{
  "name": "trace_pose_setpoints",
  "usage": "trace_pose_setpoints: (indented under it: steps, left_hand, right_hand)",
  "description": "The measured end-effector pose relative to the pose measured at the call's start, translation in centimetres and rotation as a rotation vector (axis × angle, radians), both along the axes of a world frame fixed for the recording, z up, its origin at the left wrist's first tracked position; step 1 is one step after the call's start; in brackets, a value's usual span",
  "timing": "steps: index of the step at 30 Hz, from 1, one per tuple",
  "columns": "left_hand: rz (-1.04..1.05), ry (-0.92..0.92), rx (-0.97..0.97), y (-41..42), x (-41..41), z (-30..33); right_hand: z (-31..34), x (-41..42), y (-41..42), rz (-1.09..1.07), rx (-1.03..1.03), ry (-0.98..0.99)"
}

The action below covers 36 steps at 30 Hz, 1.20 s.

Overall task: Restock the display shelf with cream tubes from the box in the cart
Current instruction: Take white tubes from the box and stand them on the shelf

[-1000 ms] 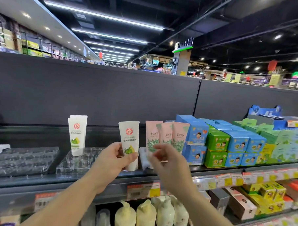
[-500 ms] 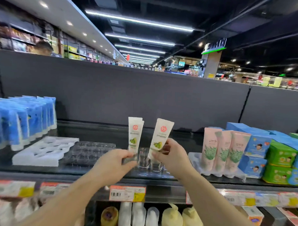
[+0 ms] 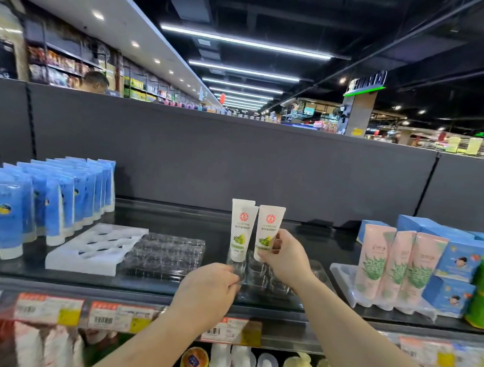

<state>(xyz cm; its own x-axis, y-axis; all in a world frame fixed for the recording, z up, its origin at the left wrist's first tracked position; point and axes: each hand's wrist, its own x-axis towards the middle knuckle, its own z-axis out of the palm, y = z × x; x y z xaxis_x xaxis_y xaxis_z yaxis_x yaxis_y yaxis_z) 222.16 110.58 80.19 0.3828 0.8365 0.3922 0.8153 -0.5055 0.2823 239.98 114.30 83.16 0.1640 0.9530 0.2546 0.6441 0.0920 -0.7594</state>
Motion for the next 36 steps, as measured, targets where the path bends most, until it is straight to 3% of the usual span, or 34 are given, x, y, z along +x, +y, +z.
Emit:
trace_pose_setpoints:
  steps: [24, 32, 36]
  left_hand:
    - [0.014, -0.07, 0.055, 0.1, 0.2, -0.2]
    - [-0.063, -0.079, 0.031, 0.6, -0.4, -0.9]
    - [-0.069, -0.102, 0.036, 1.0, -0.6, -1.3]
  right_hand:
    - [-0.8, 0.3, 2.9, 0.019, -0.152, -0.256]
    - [0.0, -0.5, 1.4, -0.054, -0.189, -0.266]
    - [-0.5, -1.1, -1.6, -0.198, -0.154, -0.313]
